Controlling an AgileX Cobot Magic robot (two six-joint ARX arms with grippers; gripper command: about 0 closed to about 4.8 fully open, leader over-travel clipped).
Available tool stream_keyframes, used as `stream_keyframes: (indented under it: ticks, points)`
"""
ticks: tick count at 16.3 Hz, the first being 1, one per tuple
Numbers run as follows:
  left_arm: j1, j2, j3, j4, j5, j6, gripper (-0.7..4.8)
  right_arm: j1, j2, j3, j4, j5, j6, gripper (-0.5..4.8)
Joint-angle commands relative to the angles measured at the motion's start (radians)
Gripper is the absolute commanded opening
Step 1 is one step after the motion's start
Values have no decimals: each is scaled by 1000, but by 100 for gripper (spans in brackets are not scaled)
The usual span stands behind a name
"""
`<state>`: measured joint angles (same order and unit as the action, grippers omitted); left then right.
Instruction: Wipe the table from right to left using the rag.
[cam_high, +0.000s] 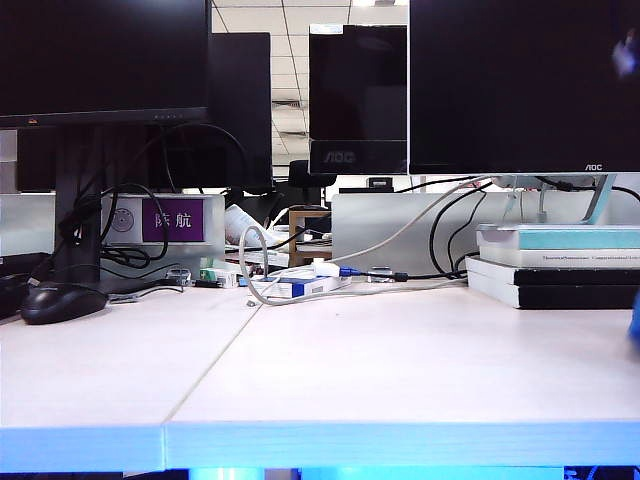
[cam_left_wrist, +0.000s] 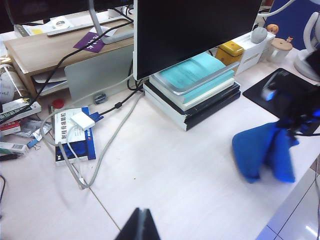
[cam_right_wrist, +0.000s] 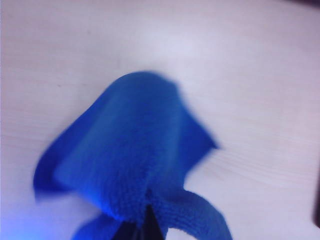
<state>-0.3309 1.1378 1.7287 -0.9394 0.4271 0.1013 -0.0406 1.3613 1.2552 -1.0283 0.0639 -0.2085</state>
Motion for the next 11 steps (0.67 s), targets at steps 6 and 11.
stream_keyframes:
  ticks: [6,11]
  points:
    - [0,-4,3,13,6,4,-5,0,282,6,79,-22,4,193]
    - [0,-3,3,13,4,3,-5,2,180,6,59,-14,3,192]
